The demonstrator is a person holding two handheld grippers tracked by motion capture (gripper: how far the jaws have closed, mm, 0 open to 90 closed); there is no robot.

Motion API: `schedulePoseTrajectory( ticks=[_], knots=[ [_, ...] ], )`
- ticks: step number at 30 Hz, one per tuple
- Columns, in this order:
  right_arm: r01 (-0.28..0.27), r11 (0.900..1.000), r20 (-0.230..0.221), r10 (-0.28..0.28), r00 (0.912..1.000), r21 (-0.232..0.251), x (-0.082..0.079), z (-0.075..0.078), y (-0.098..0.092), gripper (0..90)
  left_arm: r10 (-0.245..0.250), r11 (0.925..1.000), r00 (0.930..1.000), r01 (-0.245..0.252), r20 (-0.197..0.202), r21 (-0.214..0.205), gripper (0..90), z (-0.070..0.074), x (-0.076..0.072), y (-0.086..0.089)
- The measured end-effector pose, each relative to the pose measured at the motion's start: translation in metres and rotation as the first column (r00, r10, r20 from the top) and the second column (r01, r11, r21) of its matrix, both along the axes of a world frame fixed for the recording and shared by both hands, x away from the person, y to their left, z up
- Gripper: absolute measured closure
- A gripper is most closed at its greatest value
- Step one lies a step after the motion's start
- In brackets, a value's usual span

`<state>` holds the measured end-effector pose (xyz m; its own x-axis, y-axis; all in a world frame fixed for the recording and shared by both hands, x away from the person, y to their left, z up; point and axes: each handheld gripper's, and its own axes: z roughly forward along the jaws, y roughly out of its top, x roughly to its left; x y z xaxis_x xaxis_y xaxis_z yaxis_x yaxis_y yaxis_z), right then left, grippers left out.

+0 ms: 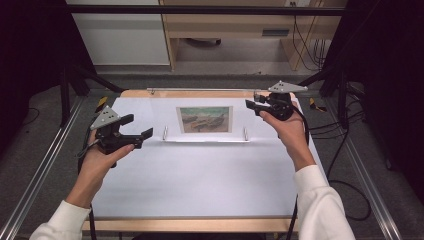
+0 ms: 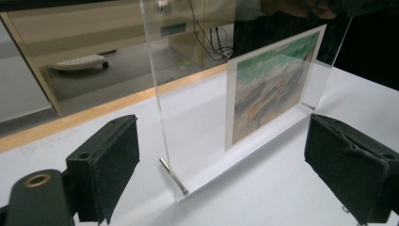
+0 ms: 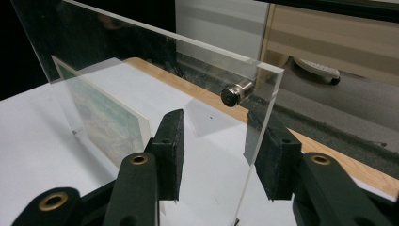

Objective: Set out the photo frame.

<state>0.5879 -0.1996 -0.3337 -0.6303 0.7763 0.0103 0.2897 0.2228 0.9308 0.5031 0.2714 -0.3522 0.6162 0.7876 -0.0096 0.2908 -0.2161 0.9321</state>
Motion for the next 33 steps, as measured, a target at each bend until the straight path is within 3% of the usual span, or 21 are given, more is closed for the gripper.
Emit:
schedulePoseTrajectory(
  ticks=[3,9,12,16,19,22,33],
  knots=[
    [0.000,0.9999,-0.010,0.000,1.0000,0.010,0.004,0.000,-0.001,56.8,0.002,0.9999,0.9998,-0.003,-0.022,-0.011,10.5,-0.011,0.000,0.002],
    [0.009,0.9996,-0.024,-0.008,0.9997,0.025,0.013,-0.001,0.000,56.5,0.037,0.9993,0.9980,-0.037,-0.051,0.009,10.5,-0.038,-0.001,0.009],
    [0.015,0.9995,-0.027,-0.014,0.9995,0.026,0.016,-0.001,0.000,56.3,0.048,0.9980,0.9960,-0.044,-0.076,0.046,10.4,-0.048,-0.001,0.012],
    [0.023,0.9990,-0.033,-0.022,0.9992,0.037,0.019,-0.002,0.001,55.9,0.058,0.9967,0.9943,-0.052,-0.090,0.062,10.3,-0.059,-0.002,0.016],
    [0.027,0.9983,-0.042,-0.024,0.9988,0.051,0.021,-0.002,0.000,55.7,0.070,0.9928,0.9925,-0.059,-0.100,0.104,10.3,-0.069,-0.003,0.018],
    [0.034,0.9974,-0.052,-0.031,0.9982,0.064,0.023,-0.002,0.001,54.9,0.077,0.9914,0.9894,-0.062,-0.123,0.115,10.3,-0.080,-0.003,0.020],
    [0.035,0.9987,-0.053,-0.033,0.9980,0.036,0.022,-0.003,0.006,46.3,0.077,0.9855,0.9870,-0.054,-0.141,0.161,10.3,-0.092,-0.010,0.025]
  ],
)
